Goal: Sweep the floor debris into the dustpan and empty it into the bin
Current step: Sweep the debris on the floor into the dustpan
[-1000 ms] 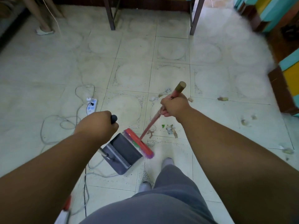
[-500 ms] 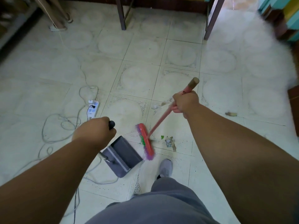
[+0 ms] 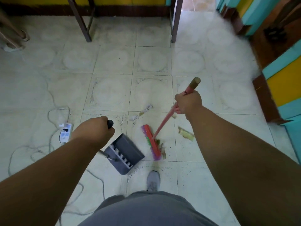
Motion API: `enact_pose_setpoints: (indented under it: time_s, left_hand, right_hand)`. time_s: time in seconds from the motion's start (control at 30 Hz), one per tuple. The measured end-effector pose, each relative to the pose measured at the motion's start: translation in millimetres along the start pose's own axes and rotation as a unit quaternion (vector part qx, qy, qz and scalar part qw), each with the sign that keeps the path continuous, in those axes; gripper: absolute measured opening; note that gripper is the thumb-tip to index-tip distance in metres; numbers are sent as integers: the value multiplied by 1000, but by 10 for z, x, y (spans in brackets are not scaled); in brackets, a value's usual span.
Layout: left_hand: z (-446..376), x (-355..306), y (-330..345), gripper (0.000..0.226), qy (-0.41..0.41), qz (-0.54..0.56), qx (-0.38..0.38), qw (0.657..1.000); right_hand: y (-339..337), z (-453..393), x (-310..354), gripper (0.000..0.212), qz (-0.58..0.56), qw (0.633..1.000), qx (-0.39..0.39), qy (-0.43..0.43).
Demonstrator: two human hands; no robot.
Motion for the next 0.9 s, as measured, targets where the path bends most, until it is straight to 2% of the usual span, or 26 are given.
enact_pose_setpoints:
  time_s: [0.23, 0.37, 0.47, 0.57, 0.7, 0.83, 0.9]
  left_hand:
    - [-287, -62, -81, 12, 51, -15, -14, 998]
    - [-507, 23, -249, 13, 77, -18, -18, 997]
    - [-722, 184, -414, 12, 106, -25, -13, 994]
    - [-929, 411, -575, 15, 125, -33, -9, 992]
    - [-1162, 754, -701, 17, 143, -30, 2, 989]
    - [-1318, 1114, -753, 18, 139, -37, 18, 989]
    - [-1374, 1256, -784, 19, 138, -40, 23, 989]
  right_hand:
    - [126, 53, 393, 21, 22, 998, -7, -60]
    - [277, 212, 785, 3, 6, 996, -6, -92]
    - [501, 344, 1077, 6, -22, 994, 1, -110]
    - [838, 495, 1318, 13, -12, 988, 37, -148]
    - [1377, 639, 1460, 14, 43, 966, 136, -214]
    - [1919, 675, 1280, 6, 96, 937, 222, -251]
    - [2166, 605, 1083, 8, 124, 933, 242, -235]
Point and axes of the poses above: each hand's wrist, its own z-axis away from the middle knuckle, its own y-axis out of the palm, x = y × z, the point moved 1 cm from there along -z, towards the middle knuckle, and after that the axes turned 4 degrees about z, right-handed, at the moved point
